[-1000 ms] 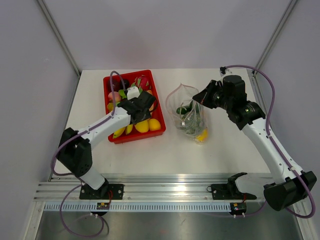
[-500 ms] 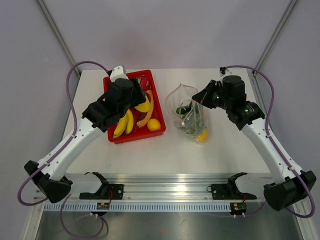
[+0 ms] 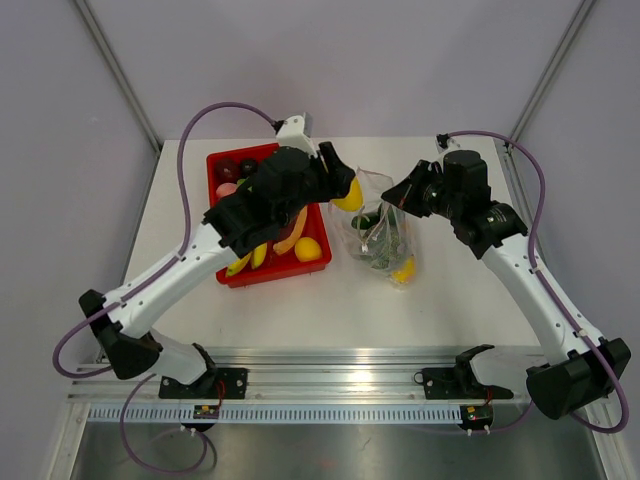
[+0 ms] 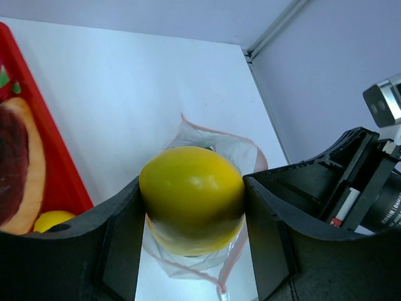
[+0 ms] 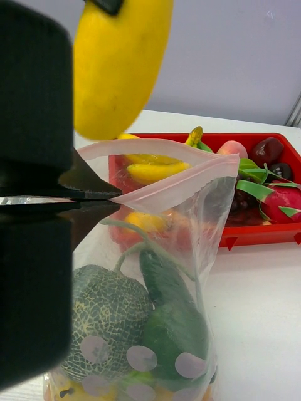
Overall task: Place the food in the zip-top bag and seal the zipper
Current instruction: Place the fake fruit in the zipper food storage bag.
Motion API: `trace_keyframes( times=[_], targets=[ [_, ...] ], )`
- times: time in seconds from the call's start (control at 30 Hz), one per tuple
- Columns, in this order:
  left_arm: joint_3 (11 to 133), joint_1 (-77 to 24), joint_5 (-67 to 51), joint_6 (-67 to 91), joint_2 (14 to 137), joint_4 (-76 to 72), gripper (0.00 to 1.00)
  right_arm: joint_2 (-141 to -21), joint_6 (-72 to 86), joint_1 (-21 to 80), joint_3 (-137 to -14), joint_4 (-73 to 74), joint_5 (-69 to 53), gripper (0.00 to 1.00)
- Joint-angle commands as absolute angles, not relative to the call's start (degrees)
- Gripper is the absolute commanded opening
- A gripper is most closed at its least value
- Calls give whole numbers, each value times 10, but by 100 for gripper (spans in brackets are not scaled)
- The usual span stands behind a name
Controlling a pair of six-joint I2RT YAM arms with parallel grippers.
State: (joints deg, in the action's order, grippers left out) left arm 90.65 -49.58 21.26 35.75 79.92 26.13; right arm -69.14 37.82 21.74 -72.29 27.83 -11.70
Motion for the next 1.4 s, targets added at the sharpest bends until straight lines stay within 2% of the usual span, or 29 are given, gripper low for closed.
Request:
trace_keyframes(
  times=[0.0,0.17,0.27,0.3,0.37,0.4,0.53,0.7,0.83,0.87,0.93,0.97,1.0,1.07,1.1,1.2,1.3,1.37],
  targets=[
    [940,-502,176,349,840,196,15,-682,381,218,-734,257,-126,0],
    [945,-507,149,358,899,182,16,-677,375,218,-741,269,-119,0],
    [944,-511,136,359,924,178,22,-671,374,217,-743,272,-115,0],
    [946,-512,130,357,930,182,50,-670,372,217,-744,273,-114,0],
    [965,-512,105,351,948,212,88,-667,372,217,-744,275,-112,0],
    [977,-512,95,346,952,222,97,-667,370,218,-744,276,-111,0],
    [989,-512,71,325,931,242,99,-666,369,217,-739,275,-108,0],
    [989,-511,85,298,871,257,88,-667,372,218,-737,272,-110,0],
    [975,-506,93,288,857,258,72,-666,375,218,-736,266,-112,0],
    [972,-506,91,290,858,262,63,-667,376,218,-735,265,-112,0],
    [963,-505,88,293,861,259,55,-666,377,217,-734,266,-112,0],
    [962,-504,84,294,862,256,45,-664,377,218,-734,267,-112,0],
    [960,-504,82,295,863,256,43,-664,377,218,-734,269,-112,0],
    [962,-503,90,296,867,263,44,-660,375,218,-735,274,-110,0],
    [965,-502,97,296,867,269,47,-659,374,218,-736,276,-109,0],
    [976,-495,135,296,870,303,74,-653,371,217,-736,284,-105,0],
    [969,-488,165,300,874,337,81,-650,370,217,-733,286,-103,0],
    [955,-484,161,302,881,347,81,-649,370,217,-732,285,-104,0]
  ],
)
